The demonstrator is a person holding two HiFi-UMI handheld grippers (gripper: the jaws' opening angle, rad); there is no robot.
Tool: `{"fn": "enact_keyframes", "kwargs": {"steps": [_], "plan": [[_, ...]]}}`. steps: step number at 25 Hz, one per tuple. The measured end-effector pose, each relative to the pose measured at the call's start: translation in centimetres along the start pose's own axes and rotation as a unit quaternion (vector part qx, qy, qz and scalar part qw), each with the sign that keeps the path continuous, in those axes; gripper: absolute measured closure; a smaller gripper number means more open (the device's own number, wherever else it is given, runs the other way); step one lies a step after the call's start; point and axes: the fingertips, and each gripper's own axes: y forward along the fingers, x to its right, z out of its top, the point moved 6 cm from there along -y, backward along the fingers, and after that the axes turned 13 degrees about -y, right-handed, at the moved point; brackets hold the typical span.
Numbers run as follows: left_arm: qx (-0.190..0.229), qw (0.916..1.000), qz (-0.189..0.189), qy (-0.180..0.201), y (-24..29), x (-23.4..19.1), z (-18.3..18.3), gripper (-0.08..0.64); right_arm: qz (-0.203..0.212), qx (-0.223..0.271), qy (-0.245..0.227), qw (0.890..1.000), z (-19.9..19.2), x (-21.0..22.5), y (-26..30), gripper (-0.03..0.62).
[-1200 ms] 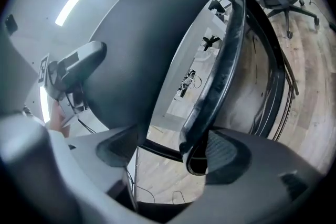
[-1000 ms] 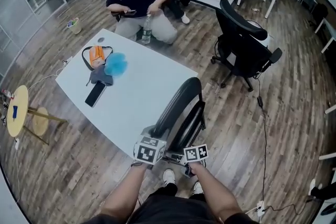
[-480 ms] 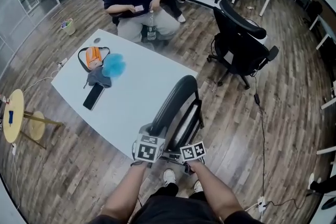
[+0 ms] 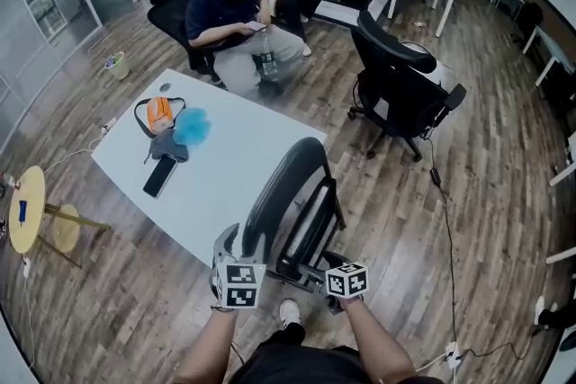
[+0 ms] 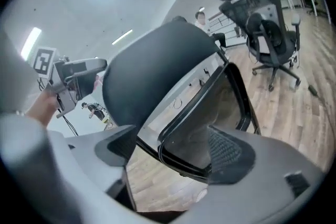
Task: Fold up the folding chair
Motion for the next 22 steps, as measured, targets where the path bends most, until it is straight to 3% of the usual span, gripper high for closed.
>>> {"fn": "enact_keyframes", "kwargs": {"steps": [5,10,12,16,18,22], "plan": [[0.056,0.9982,-0.004,-0.02,-4.4,4.8,-1.8,0.339,-0.054,0.084,-0.08,0.992,1.2,-1.1,-9.4,0.184],[0.079,0.9917,-0.047,-0.09,-8.2,12.1,-5.4,0.443,-0.088,0.133,-0.187,0.969,0.7,-3.5,-18.2,0.187],[0.085,0.9878,-0.057,-0.117,-10.0,15.1,-6.9,0.486,-0.104,0.146,-0.215,0.96,-0.5,-4.4,-21.7,0.241],[0.095,0.9842,-0.058,-0.138,-14.2,20.9,-10.5,0.54,-0.142,0.18,-0.238,0.944,-3.8,-5.3,-28.8,0.488],[0.097,0.9822,-0.063,-0.148,-15.9,23.8,-12.6,0.554,-0.17,0.188,-0.253,0.934,-5.6,-5.1,-31.9,0.567],[0.101,0.9796,-0.069,-0.159,-19.4,28.5,-16.8,0.554,-0.222,0.204,-0.259,0.918,-9.3,-5.1,-37.1,0.578]]}}
